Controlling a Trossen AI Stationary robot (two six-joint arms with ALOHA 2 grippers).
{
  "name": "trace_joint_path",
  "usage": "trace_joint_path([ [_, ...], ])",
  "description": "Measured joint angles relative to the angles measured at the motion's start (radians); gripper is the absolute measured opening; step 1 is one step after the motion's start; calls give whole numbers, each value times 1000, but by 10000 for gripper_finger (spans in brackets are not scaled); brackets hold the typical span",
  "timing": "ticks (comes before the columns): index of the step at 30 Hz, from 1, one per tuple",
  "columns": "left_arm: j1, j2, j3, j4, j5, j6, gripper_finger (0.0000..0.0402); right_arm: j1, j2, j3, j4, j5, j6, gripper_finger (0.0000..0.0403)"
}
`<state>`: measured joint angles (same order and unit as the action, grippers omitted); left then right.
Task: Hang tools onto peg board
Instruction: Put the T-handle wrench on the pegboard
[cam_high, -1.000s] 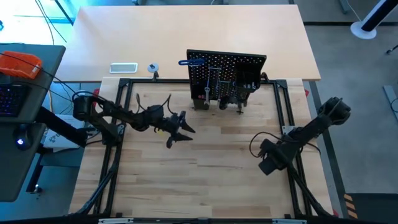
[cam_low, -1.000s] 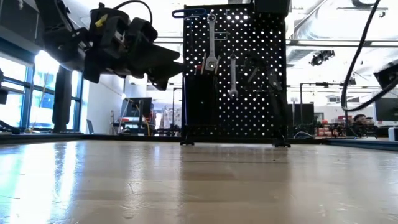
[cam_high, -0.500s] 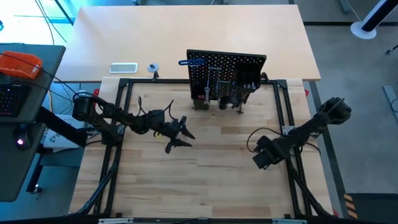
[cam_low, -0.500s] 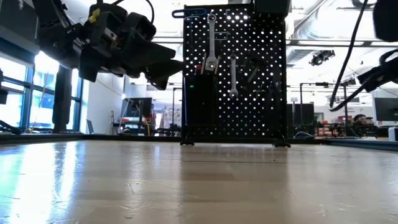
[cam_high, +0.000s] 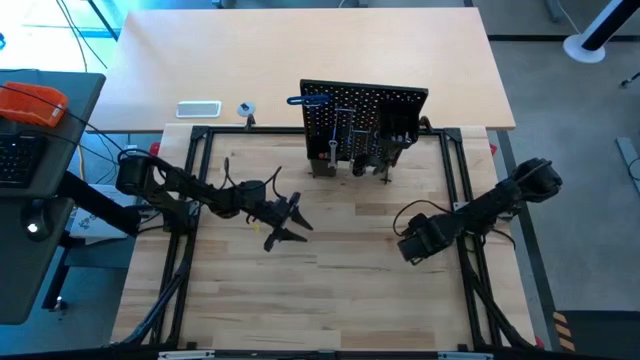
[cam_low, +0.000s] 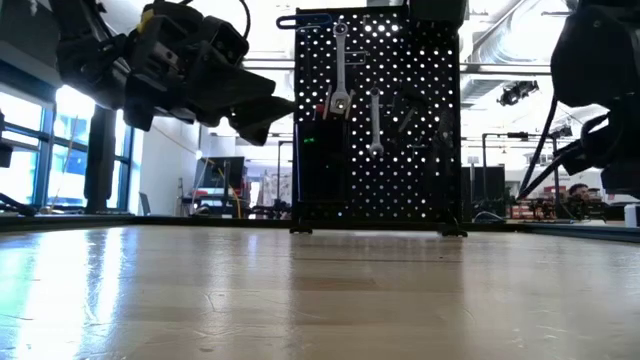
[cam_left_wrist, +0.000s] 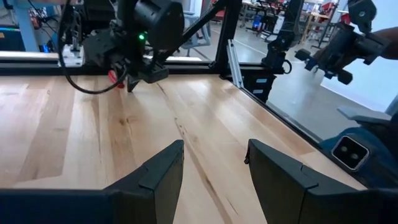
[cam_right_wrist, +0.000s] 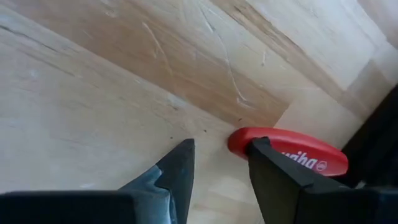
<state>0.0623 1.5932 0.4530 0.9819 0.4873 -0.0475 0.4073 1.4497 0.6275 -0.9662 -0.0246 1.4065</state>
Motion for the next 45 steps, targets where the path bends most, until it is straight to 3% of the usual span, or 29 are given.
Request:
trace_joint_path([
  [6, -12, 0, 0, -14, 0, 9, 172, -1, 2, 29, 45, 68, 6, 142],
  [13, -10, 0, 0, -14, -4, 25, 172, -12, 3, 92, 397, 212, -97, 141],
  [18, -10, 0, 0, -33, -23, 26, 172, -21, 3, 144, 500, 240, -246, 141],
  [23, -11, 0, 0, -96, -30, 26, 172, 11, 3, 226, 367, 266, -360, 141],
  [28, -12, 0, 0, -123, -30, 32, 172, 65, 30, 235, 346, 269, -426, 141],
  [35, -33, 0, 0, -122, -56, 42, 172, 125, 200, 238, 426, 261, -462, 142],
  [41, -50, 0, 0, -123, -56, 36, 172, 135, 355, 322, 361, 306, -466, 141],
  [45, -58, 0, 0, -124, -57, 33, 172, 136, 402, 365, 319, 313, -470, 110],
])
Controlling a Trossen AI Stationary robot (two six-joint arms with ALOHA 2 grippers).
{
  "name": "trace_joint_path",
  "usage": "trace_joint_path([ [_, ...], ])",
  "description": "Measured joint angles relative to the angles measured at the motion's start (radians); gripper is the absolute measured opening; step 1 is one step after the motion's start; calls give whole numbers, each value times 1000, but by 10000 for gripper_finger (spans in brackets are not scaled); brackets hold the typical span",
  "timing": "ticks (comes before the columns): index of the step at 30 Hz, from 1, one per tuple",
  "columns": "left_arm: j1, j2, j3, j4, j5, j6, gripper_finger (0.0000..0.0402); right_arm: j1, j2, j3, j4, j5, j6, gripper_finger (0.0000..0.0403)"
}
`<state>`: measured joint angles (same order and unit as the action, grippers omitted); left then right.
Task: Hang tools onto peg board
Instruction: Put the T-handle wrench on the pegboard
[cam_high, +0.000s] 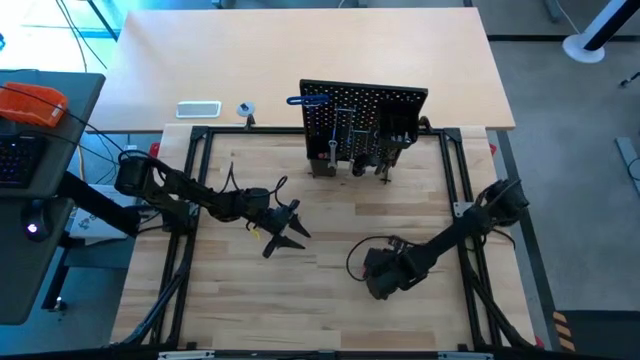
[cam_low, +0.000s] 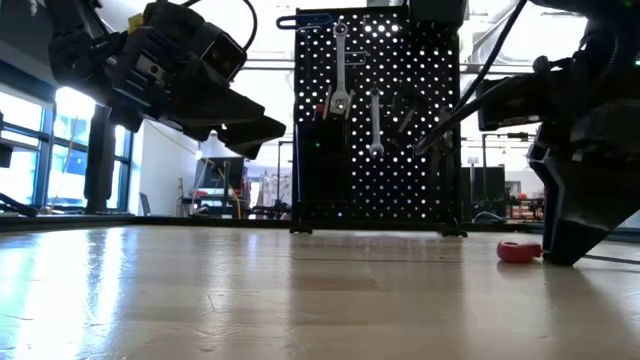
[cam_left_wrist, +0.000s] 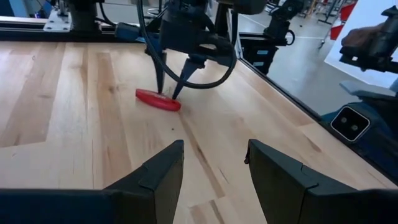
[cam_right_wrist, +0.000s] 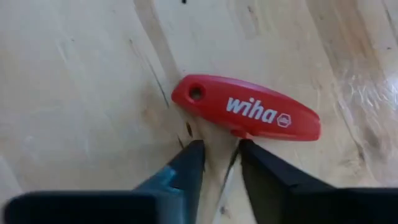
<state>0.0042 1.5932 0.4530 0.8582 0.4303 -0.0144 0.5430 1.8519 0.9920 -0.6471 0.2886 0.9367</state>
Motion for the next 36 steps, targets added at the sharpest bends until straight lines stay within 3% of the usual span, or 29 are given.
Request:
trace_joint_path([
  [3, -4, 0, 0, 4, -12, -7, 172, 0, 0, -1, 9, -9, 0, 38],
  [5, -6, 0, 0, 4, -25, -7, 172, 0, -1, -1, 14, -19, -11, 12],
  [11, -16, 0, 0, 7, -89, -10, 172, 5, 4, 32, -30, 7, 0, 4],
  [16, -34, 0, 0, 27, -156, -9, 172, 3, 15, 123, -167, 141, -27, 2],
  [28, -44, 0, 0, 119, -162, -9, 172, 9, 6, 305, -362, 314, -56, 1],
  [36, -44, 0, 0, 193, -163, 10, 172, 15, -57, 348, -388, 460, -56, 0],
])
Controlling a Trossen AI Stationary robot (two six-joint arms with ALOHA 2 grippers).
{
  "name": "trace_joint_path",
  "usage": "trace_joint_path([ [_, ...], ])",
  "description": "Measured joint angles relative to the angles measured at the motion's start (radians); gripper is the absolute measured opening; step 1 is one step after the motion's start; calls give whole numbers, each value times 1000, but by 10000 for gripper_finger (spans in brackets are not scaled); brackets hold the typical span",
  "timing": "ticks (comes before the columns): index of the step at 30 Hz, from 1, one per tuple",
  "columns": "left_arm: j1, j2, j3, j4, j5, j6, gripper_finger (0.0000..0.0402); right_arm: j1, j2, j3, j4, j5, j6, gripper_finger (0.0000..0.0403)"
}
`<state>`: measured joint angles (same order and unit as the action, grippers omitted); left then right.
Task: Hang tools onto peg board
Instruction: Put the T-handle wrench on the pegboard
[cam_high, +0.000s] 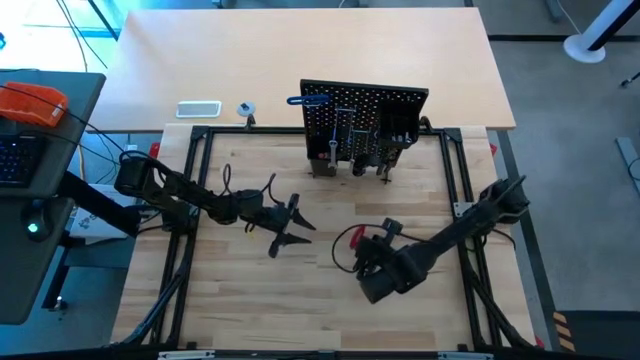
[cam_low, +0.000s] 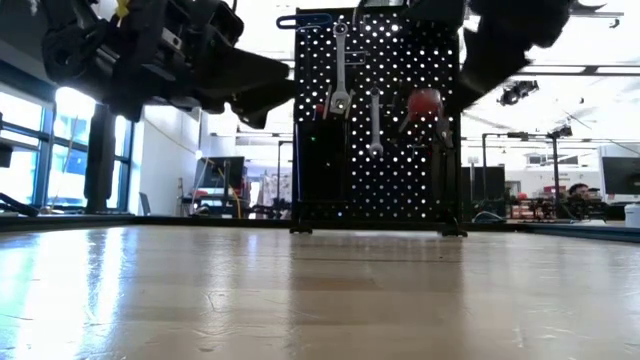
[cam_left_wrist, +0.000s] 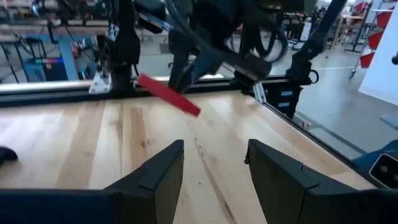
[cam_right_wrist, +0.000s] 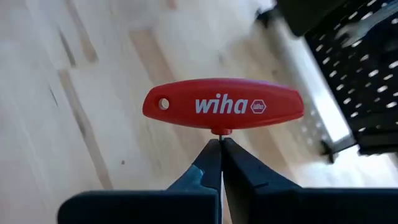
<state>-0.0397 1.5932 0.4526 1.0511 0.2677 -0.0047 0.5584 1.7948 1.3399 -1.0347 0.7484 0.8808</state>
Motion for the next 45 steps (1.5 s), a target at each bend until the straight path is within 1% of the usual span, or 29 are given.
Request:
trace_joint_path([
  [6, 16, 0, 0, 96, -1, 14, 172, 7, -92, 1, 13, 130, -28, 0],
  [10, 30, 0, 0, 181, 15, -17, 172, 13, -147, 2, 56, 237, -85, 0],
  [12, 34, 0, 0, 209, 22, -32, 172, 13, -168, 2, 100, 264, -157, 0],
  [14, 39, 0, 0, 243, 43, -39, 172, 9, -188, 2, 170, 268, -251, 0],
  [18, 45, 0, 1, 305, 45, -65, 172, -10, -210, 2, 302, 303, -413, 0],
  [22, 46, 0, 24, 344, 45, -100, 172, -38, -213, 2, 399, 300, -548, 0],
  [27, 46, 0, 35, 332, 46, -99, 172, -62, -213, 2, 510, 217, -674, 0],
  [30, 50, 0, 35, 329, 46, -100, 172, -61, -219, 2, 552, 193, -708, 0],
  [38, 54, 0, 35, 381, 46, -99, 172, -69, -279, 2, 646, 70, -760, 0],
  [41, 54, 0, 42, 423, 49, -128, 172, -75, -284, 2, 662, 93, -786, 0],
  [45, 51, 0, 79, 426, 46, -198, 172, -98, -274, 2, 659, 135, -812, 0],
])
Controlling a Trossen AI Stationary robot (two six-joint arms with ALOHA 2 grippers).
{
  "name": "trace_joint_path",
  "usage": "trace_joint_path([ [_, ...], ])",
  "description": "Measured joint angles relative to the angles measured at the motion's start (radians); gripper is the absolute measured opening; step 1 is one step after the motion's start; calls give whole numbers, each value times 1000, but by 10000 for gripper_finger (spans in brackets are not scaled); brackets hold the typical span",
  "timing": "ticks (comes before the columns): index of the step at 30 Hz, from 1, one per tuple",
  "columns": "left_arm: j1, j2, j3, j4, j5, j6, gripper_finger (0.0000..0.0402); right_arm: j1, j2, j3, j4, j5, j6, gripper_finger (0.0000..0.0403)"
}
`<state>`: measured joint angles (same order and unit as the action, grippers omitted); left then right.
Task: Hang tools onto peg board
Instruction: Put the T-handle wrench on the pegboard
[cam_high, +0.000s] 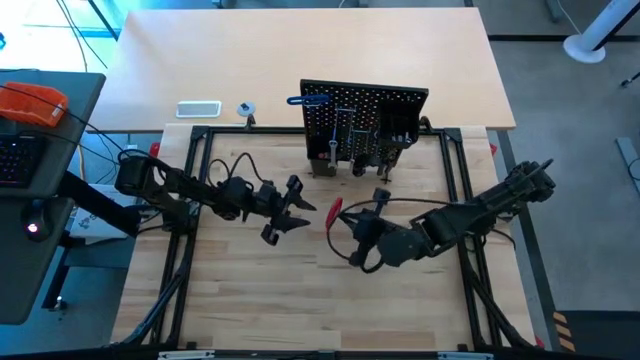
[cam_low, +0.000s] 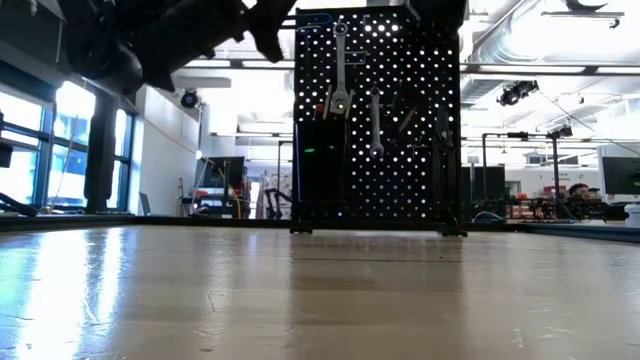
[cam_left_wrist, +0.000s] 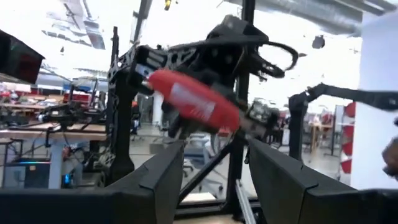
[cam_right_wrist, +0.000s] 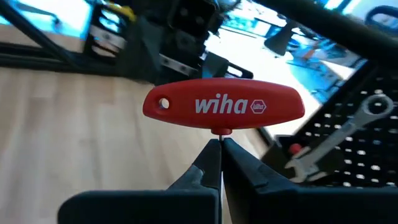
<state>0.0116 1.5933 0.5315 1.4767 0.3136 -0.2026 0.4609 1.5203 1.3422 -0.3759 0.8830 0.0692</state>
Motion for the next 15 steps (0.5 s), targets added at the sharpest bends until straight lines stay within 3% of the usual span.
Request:
trace_joint_path([
  [11, -28, 0, 57, -84, -218, 59, 172, -76, 80, 0, 53, 52, -126, 0],
  [15, -35, 0, 79, -125, -228, 73, 173, -95, 88, -1, 70, 51, -157, 0],
])
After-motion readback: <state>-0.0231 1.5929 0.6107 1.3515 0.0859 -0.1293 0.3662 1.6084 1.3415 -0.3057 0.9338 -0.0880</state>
